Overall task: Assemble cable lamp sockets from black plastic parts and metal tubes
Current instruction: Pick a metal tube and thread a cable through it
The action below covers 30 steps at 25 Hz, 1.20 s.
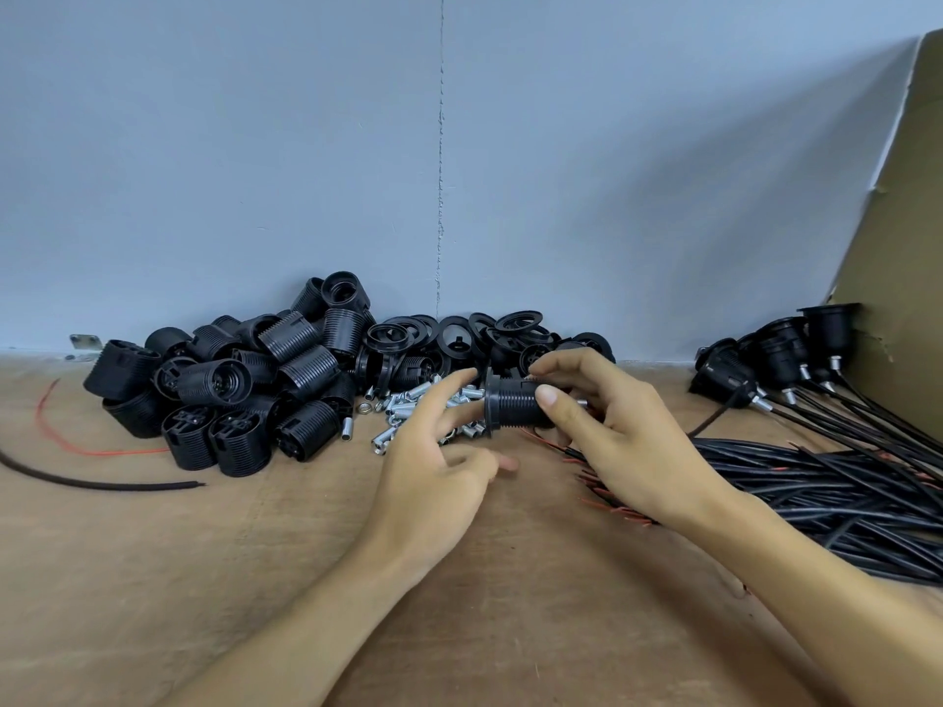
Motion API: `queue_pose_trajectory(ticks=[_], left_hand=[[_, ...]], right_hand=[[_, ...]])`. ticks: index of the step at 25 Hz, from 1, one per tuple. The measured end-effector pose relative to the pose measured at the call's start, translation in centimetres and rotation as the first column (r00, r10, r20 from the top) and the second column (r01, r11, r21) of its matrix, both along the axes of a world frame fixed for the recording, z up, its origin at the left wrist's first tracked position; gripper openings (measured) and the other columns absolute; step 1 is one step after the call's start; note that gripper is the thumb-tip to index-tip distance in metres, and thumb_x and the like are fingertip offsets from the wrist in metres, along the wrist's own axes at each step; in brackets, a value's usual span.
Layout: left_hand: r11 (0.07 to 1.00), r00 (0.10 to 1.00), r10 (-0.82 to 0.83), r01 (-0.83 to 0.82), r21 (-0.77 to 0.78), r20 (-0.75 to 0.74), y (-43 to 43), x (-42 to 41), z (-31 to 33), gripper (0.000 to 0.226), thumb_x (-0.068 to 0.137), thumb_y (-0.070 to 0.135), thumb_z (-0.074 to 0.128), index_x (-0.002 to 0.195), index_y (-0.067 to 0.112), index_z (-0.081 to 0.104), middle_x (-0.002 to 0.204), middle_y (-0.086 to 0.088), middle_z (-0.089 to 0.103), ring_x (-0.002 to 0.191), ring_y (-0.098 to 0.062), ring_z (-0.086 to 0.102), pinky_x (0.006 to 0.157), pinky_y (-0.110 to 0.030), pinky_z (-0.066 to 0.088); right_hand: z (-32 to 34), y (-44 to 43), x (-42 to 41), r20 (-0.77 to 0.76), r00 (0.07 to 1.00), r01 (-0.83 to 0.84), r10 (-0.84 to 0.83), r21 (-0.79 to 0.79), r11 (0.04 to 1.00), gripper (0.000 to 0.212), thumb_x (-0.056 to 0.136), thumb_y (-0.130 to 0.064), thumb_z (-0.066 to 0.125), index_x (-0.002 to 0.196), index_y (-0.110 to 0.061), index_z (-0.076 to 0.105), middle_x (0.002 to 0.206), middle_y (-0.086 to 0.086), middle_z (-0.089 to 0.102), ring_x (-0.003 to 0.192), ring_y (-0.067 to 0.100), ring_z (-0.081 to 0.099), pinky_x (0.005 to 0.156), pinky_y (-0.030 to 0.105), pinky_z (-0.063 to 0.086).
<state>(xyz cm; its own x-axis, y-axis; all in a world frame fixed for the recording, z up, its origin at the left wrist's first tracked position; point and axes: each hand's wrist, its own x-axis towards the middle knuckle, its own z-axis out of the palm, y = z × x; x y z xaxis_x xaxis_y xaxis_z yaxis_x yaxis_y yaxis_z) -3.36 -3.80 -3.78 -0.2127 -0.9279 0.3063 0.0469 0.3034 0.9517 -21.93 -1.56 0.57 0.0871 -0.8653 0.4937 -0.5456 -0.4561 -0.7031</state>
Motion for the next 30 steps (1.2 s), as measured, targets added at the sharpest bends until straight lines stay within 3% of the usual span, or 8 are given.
queue_pose_trajectory(ticks=[4,11,18,21,23,25,27,30], left_hand=[[0.996,0.989,-0.001,0.013,0.083,-0.147,0.0,0.2,0.5,0.06,0.08,0.044,0.077,0.136,0.04,0.058,0.119,0.0,0.069,0.09,-0.024,0.077,0.078,-0.034,0.062],[0.995,0.965,0.09,-0.078,0.059,-0.247,-0.4,0.0,0.4,0.03,0.101,0.014,0.061,0.119,0.036,0.071,0.117,-0.001,0.073,0.097,-0.025,0.075,0.074,-0.04,0.062],[0.988,0.975,0.14,-0.149,-0.04,-0.172,0.2,-0.4,0.9,0.037,0.103,0.014,0.056,0.125,0.044,0.064,0.108,0.028,0.069,0.107,0.004,0.066,0.097,-0.028,0.054],[0.983,0.98,0.167,-0.174,-0.059,-0.108,0.4,-0.6,1.0,0.046,0.105,0.02,0.054,0.138,0.052,0.051,0.096,0.015,0.069,0.106,0.003,0.064,0.099,-0.026,0.05],[0.991,0.987,0.117,-0.123,-0.044,-0.108,0.3,-0.7,0.7,0.056,0.103,0.023,0.056,0.146,0.055,0.039,0.121,0.0,0.065,0.126,-0.009,0.059,0.112,-0.039,0.043],[0.996,0.992,0.08,-0.084,-0.031,-0.095,0.5,-0.8,0.7,0.065,0.101,0.026,0.06,0.147,0.062,0.031,0.144,0.012,0.055,0.141,0.0,0.043,0.119,-0.042,0.035],[0.996,0.993,0.084,-0.087,-0.026,-0.087,0.5,-0.9,0.9,0.069,0.097,0.031,0.063,0.144,0.068,0.027,0.146,0.029,0.049,0.141,0.011,0.036,0.121,-0.042,0.033],[0.993,0.986,0.092,-0.102,-0.06,-0.139,0.2,-0.7,0.9,0.072,0.091,0.037,0.061,0.151,0.057,0.027,0.15,0.021,0.05,0.143,-0.001,0.04,0.119,-0.045,0.033]], right_hand=[[-0.4,0.2,0.6,-0.175,0.984,-0.004,-0.006,-0.057,0.998,0.022,0.1,-0.03,0.06,0.122,-0.033,0.059,0.113,-0.028,0.065,0.079,-0.013,0.06,0.067,0.004,0.041],[-0.9,0.3,0.8,-0.364,0.929,0.043,-0.063,-0.065,0.997,0.042,0.095,-0.052,0.058,0.134,-0.043,0.047,0.121,-0.028,0.056,0.096,-0.006,0.055,0.079,0.019,0.045],[1.7,1.8,2.8,-0.658,0.637,0.142,-0.401,-0.411,0.9,0.043,0.091,-0.051,0.063,0.132,-0.035,0.059,0.097,-0.014,0.064,0.081,0.014,0.065,0.048,0.026,0.04],[3.1,1.6,3.8,-0.702,0.487,0.16,-0.52,-0.513,0.843,0.04,0.085,-0.039,0.072,0.123,-0.031,0.065,0.089,-0.011,0.066,0.08,0.02,0.059,0.058,0.028,0.029],[3.8,1.3,4.3,-0.723,0.37,0.175,-0.584,-0.563,0.808,0.032,0.078,-0.029,0.074,0.109,-0.029,0.066,0.078,-0.01,0.062,0.078,0.021,0.049,0.066,0.031,0.022],[4.4,0.8,4.5,-0.719,0.311,0.179,-0.621,-0.597,0.782,0.024,0.075,-0.024,0.073,0.097,-0.028,0.065,0.07,-0.01,0.058,0.077,0.021,0.038,0.069,0.032,0.012],[4.6,0.3,4.5,-0.711,0.313,0.184,-0.629,-0.605,0.775,0.025,0.08,-0.024,0.068,0.104,-0.029,0.064,0.075,-0.01,0.06,0.081,0.021,0.04,0.069,0.033,0.01],[4.6,-0.7,4.8,-0.684,0.396,0.173,-0.613,-0.6,0.781,0.029,0.096,-0.033,0.052,0.124,-0.031,0.056,0.093,-0.01,0.063,0.092,0.021,0.046,0.074,0.032,0.015]])
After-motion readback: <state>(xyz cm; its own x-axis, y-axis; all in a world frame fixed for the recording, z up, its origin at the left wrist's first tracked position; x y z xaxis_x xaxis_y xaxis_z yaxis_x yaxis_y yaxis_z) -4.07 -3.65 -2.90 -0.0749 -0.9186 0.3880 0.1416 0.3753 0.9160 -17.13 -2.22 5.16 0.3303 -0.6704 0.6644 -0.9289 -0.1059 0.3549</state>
